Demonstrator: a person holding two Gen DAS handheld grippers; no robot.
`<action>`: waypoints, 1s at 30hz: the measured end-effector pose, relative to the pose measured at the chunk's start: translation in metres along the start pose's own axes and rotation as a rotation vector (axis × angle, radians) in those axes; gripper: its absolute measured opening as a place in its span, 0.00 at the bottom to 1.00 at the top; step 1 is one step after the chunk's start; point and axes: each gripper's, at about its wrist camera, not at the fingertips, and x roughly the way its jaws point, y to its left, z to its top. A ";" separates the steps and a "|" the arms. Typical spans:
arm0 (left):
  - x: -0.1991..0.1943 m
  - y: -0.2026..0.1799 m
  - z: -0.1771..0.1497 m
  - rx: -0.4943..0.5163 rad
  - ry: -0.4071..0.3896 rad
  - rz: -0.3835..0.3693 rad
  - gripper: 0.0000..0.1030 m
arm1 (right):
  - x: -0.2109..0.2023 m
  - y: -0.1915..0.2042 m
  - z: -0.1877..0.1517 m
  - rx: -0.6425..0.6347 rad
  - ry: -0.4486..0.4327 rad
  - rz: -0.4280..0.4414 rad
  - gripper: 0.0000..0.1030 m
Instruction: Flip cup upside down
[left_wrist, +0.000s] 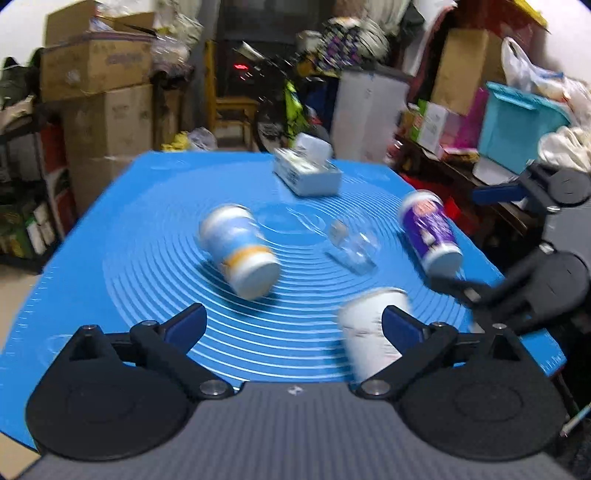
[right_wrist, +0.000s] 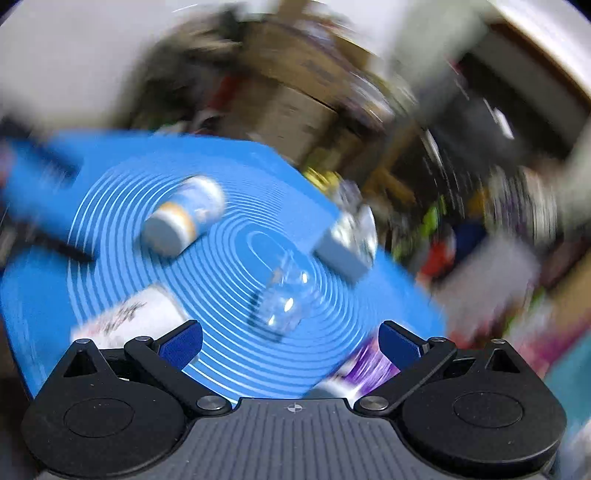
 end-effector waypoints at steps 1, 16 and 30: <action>0.000 0.006 0.000 -0.013 -0.004 0.011 0.97 | -0.003 0.006 0.002 -0.100 -0.012 -0.013 0.98; 0.011 0.036 -0.020 -0.050 0.030 0.112 0.97 | -0.010 0.112 0.000 -1.282 -0.101 0.058 0.98; 0.028 0.045 -0.024 -0.041 0.058 0.189 0.97 | 0.003 0.147 0.022 -1.601 -0.167 0.068 0.98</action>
